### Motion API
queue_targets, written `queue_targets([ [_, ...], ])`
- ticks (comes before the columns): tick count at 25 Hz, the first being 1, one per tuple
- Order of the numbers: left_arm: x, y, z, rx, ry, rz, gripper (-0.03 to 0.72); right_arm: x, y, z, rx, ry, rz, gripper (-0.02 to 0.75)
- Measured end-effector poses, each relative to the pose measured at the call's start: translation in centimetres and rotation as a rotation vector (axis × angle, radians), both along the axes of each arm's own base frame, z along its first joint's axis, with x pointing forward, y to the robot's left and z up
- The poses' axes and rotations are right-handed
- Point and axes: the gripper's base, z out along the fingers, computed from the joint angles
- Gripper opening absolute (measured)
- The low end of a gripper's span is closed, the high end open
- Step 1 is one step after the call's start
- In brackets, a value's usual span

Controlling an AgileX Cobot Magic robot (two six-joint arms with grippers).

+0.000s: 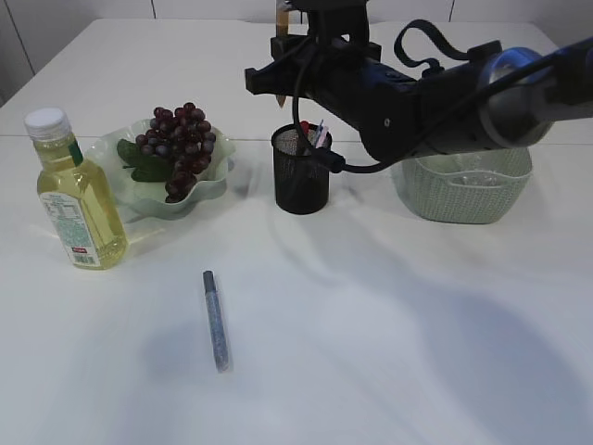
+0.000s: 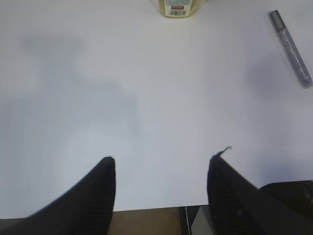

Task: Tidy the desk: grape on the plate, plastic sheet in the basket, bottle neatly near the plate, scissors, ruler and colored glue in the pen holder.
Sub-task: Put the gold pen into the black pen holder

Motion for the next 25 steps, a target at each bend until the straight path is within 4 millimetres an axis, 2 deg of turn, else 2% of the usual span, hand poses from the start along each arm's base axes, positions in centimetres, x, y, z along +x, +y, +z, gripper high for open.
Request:
queue_targets([
  [5,0.0,0.2,0.0,0.019,-0.003,0.003,0.434,1.3,0.9,-0.9,-0.03,0.015,0.017,0.1],
  [9,0.0,0.2,0.0,0.023,-0.004,0.004,0.434,1.5,1.1,-1.9,-0.076,0.041,0.029,0.1],
  [25,0.0,0.3,0.0,0.033,-0.006,0.006,0.434,2.1,0.0,-2.0,-0.098,0.053,0.004,0.1],
])
